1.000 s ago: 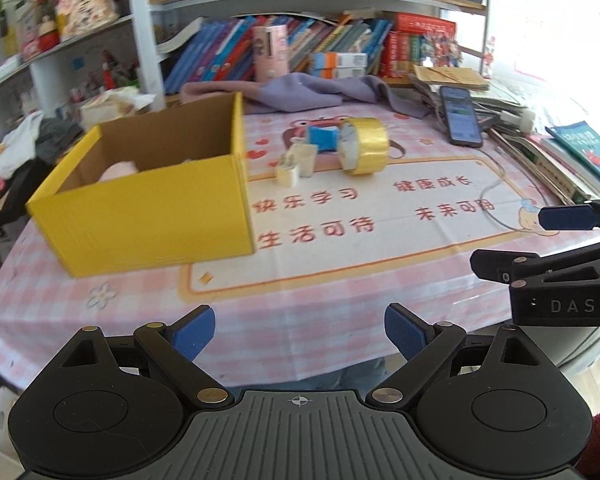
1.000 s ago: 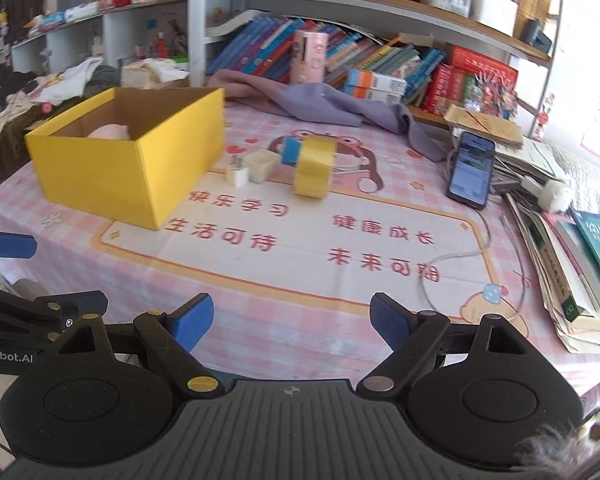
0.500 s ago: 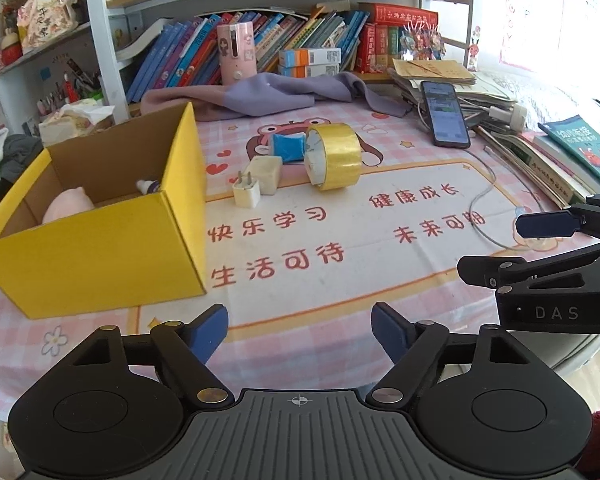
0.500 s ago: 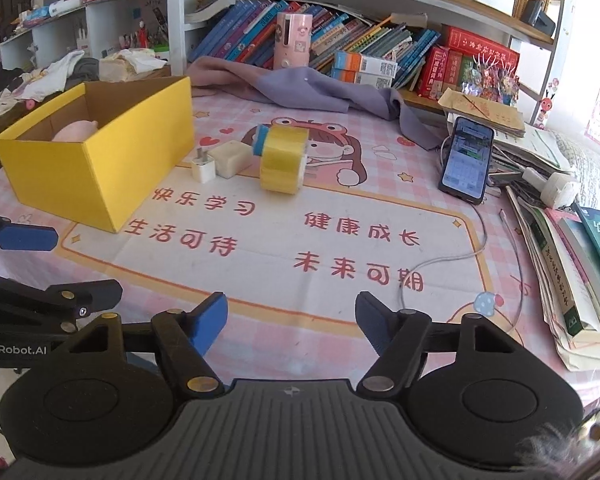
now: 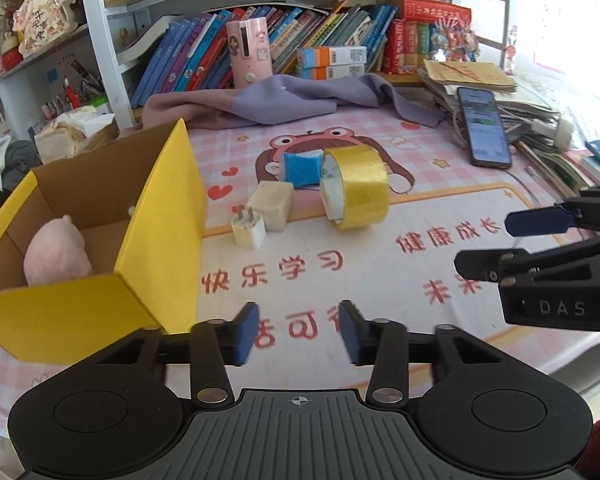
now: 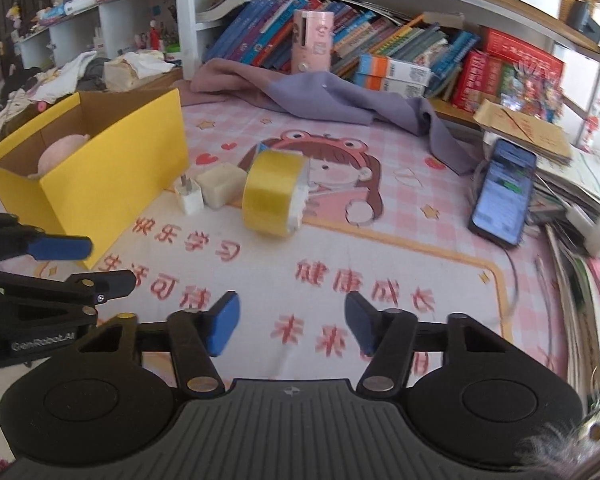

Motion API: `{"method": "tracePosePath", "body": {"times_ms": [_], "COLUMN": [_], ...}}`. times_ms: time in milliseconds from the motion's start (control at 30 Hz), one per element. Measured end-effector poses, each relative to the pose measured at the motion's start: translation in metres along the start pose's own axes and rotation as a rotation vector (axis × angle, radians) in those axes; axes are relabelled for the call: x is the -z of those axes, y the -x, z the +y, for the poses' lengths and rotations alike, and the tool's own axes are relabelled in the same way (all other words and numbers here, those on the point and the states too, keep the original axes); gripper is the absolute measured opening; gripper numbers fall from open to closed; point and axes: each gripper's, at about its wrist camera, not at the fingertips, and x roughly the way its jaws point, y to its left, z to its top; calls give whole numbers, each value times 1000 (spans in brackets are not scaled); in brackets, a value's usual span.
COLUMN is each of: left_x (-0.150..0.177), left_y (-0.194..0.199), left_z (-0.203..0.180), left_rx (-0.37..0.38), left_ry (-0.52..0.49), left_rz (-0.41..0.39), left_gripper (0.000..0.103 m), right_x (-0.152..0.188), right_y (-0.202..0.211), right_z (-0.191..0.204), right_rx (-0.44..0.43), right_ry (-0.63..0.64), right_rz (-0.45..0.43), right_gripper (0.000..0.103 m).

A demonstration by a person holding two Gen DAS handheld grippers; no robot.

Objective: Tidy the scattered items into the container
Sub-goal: 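Move the left tool to the white plug while the right tool approaches the yellow tape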

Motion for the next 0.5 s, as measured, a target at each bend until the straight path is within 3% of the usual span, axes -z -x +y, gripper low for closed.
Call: {"method": "tracePosePath", "body": {"times_ms": [300,500], "left_x": [-26,-37], "left_y": [-21,-37], "left_z": [-2,-4], "left_rx": [-78,-128], "left_ry": [0,1], "left_rz": [27,67], "left_gripper": [16,16], "right_x": [-45,-62], "right_y": [-44,-78], "right_z": [-16,-15], "right_rx": [-105,-154], "right_ry": [-14,-15], "right_rz": [-21,4], "right_gripper": [56,56]}}
